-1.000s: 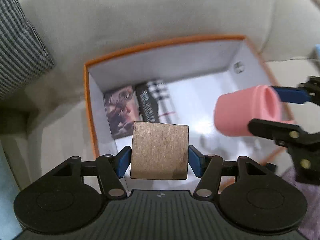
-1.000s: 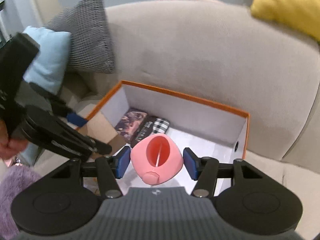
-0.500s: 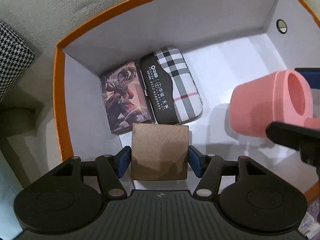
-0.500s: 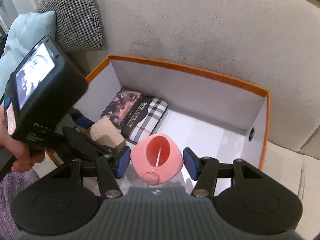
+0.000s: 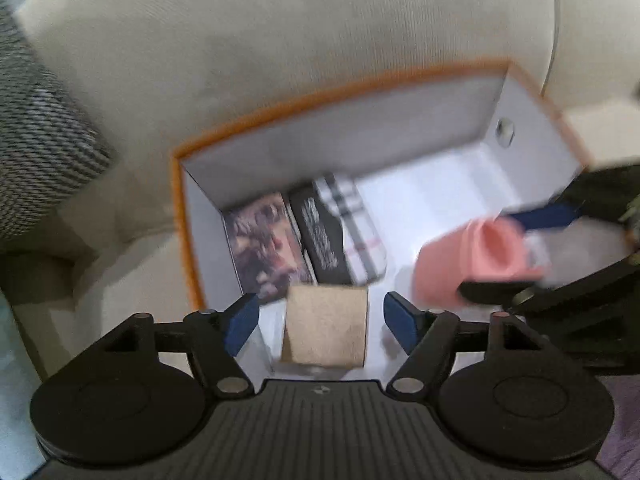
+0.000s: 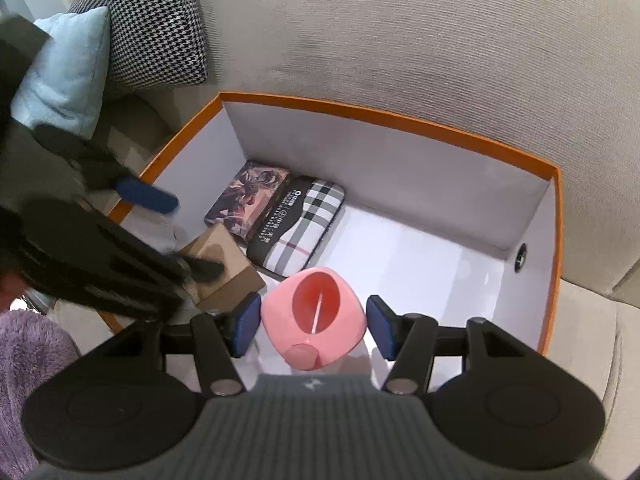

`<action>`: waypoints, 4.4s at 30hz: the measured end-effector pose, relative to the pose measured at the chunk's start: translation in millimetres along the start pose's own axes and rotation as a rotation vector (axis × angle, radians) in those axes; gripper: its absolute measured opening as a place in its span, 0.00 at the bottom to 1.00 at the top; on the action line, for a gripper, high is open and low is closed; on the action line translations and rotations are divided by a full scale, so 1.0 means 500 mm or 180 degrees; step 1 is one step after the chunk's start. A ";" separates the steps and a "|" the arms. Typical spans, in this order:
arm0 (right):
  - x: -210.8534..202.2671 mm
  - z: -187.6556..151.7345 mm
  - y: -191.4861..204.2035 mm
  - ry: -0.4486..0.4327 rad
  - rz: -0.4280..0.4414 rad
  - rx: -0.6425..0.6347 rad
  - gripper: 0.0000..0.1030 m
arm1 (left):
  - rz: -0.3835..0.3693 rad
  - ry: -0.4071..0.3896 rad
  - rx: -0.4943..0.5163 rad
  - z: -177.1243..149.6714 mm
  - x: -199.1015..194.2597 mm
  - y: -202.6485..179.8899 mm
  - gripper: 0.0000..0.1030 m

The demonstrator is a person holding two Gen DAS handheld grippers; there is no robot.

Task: Organize rigid objects
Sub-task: 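Lower the kraft box and pink cup into the orange box and release both, then withdraw both grippers from the orange box back to the pile, then grasp the blue SUPER DEER tin with the left gripper while the right grasps the pink spray bottle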

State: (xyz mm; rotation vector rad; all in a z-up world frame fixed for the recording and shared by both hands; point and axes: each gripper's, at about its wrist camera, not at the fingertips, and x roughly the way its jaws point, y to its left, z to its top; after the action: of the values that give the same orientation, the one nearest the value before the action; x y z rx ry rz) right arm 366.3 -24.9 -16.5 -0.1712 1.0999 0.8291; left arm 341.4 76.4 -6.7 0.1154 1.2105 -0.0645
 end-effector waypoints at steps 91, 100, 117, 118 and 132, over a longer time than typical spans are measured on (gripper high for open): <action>-0.121 -0.257 0.241 -0.0469 -0.0090 0.0111 0.32 | -0.0701 -0.0670 -0.1255 -0.390 -0.155 0.077 0.24; -0.063 -0.396 0.247 -0.0318 -0.0655 0.0145 0.32 | -0.0480 -0.0419 -0.0935 -0.423 -0.111 0.012 0.24; 0.019 -0.397 0.166 -0.0221 -0.0593 0.0712 0.38 | 0.0022 0.0431 -0.0502 -0.372 0.017 -0.040 0.62; 0.025 -0.397 0.159 -0.0196 -0.0566 0.0775 0.38 | 0.0054 0.0518 -0.0465 -0.369 0.027 -0.044 0.63; -0.013 -0.407 0.178 -0.0500 -0.0623 0.0639 0.29 | -0.0244 0.0211 -0.0700 -0.384 -0.003 -0.012 0.49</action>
State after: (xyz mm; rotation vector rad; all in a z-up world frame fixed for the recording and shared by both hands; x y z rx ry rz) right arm 159.5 -69.8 -83.7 -0.0434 0.9939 0.5444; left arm 161.8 94.0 -72.5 -0.1219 1.2803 0.0059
